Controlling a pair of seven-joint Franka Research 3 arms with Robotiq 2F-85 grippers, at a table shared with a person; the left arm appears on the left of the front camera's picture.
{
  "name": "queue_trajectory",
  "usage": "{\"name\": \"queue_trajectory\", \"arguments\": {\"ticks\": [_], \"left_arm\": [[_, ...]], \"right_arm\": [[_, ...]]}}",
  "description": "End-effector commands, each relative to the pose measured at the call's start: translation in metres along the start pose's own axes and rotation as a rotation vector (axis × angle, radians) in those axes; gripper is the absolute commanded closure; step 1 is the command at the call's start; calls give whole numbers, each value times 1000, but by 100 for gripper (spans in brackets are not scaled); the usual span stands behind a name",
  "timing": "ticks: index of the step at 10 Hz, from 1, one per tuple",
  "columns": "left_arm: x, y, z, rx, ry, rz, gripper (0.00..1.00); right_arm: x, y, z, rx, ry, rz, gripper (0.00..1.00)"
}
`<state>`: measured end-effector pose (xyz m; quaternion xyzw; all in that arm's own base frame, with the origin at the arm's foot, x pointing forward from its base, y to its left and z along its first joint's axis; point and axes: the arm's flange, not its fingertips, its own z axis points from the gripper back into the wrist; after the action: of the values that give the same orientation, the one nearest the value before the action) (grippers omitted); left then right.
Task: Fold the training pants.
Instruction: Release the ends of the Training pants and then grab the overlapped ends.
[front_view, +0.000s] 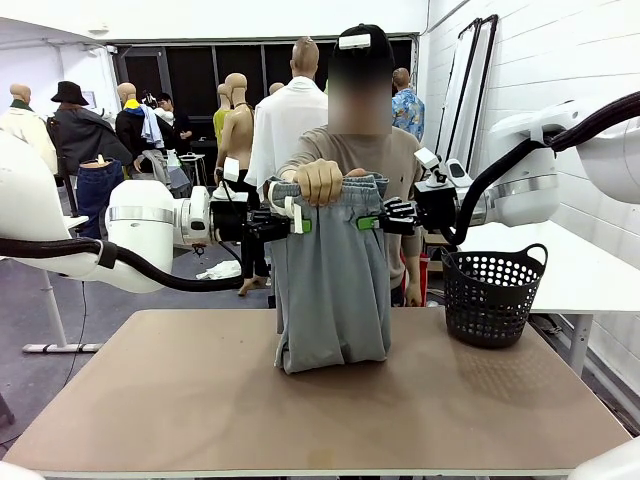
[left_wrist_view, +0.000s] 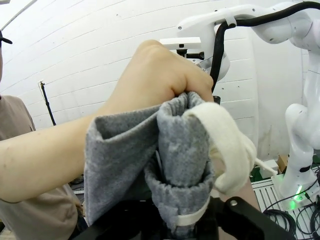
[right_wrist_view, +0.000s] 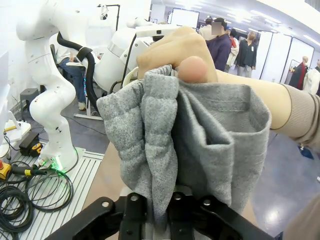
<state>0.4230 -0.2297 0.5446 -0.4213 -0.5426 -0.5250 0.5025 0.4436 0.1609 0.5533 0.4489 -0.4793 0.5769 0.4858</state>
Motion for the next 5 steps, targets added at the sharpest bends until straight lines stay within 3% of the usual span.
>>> {"name": "queue_trajectory", "arguments": {"ticks": [1,2,3,5], "left_arm": [[2,-2,3,-5,-12,23,27],[3,-2,4,-4,-16,28,7],[4,-3,5,2,-18,31,0],[5,-5,10,10,-22,36,0]], "right_arm": [[2,0,1,2,12,-17,37],[2,0,2,-4,18,-17,17],[2,1,3,-8,23,-18,0],[2,2,5,-17,24,-21,0]]}}
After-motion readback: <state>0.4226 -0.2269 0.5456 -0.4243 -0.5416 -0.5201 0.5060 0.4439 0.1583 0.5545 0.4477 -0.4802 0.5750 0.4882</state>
